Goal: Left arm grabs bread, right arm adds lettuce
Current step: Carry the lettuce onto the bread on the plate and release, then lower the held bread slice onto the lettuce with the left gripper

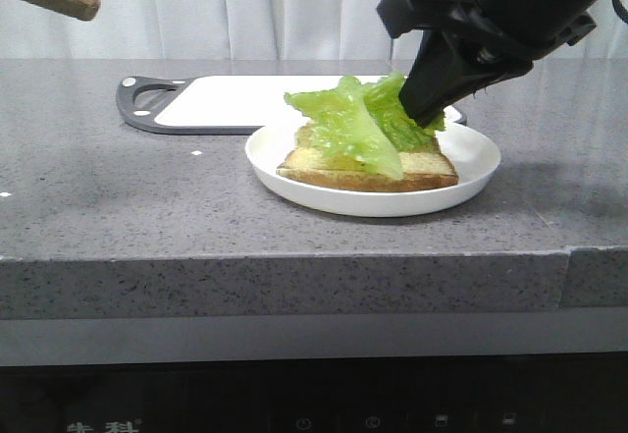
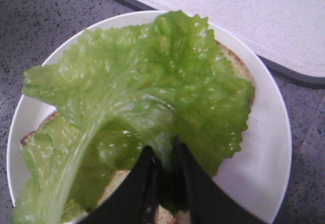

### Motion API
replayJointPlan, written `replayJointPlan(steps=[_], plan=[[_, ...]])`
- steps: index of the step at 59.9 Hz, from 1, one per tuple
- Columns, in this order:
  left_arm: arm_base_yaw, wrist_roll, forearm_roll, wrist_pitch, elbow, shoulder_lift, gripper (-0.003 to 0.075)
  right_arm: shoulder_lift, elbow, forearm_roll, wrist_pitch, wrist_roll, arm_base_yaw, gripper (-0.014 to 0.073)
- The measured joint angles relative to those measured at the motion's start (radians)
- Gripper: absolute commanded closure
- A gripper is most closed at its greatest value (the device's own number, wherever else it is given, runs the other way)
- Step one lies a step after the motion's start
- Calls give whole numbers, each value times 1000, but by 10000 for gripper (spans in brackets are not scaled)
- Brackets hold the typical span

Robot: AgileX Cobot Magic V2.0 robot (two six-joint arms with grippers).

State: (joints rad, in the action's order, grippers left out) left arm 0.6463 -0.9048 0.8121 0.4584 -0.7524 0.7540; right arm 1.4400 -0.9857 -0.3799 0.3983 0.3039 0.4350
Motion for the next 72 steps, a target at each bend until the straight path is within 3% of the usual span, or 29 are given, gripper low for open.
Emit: replayJointPlan(steps=[14,36,43,54,64,72], plan=[[0,0,0,0,0,0,741,0,0,-2,-6,0,0,278],[0,0,0,0,0,0,741,-43,0,-4,-23,0,0,245],[0,0,-15,4,0,0,741,-129,0,-4,-23,0,0,335],[0,0,-84,50,-5,24,741,-327,61,-4,-28,8,0,669],[0,24,-253,63,-93,111,741,-525,177,-4,-28,10,0,654],[0,226,-528,44,-213,226,741,-675,266,-4,-17,16,0,654]])
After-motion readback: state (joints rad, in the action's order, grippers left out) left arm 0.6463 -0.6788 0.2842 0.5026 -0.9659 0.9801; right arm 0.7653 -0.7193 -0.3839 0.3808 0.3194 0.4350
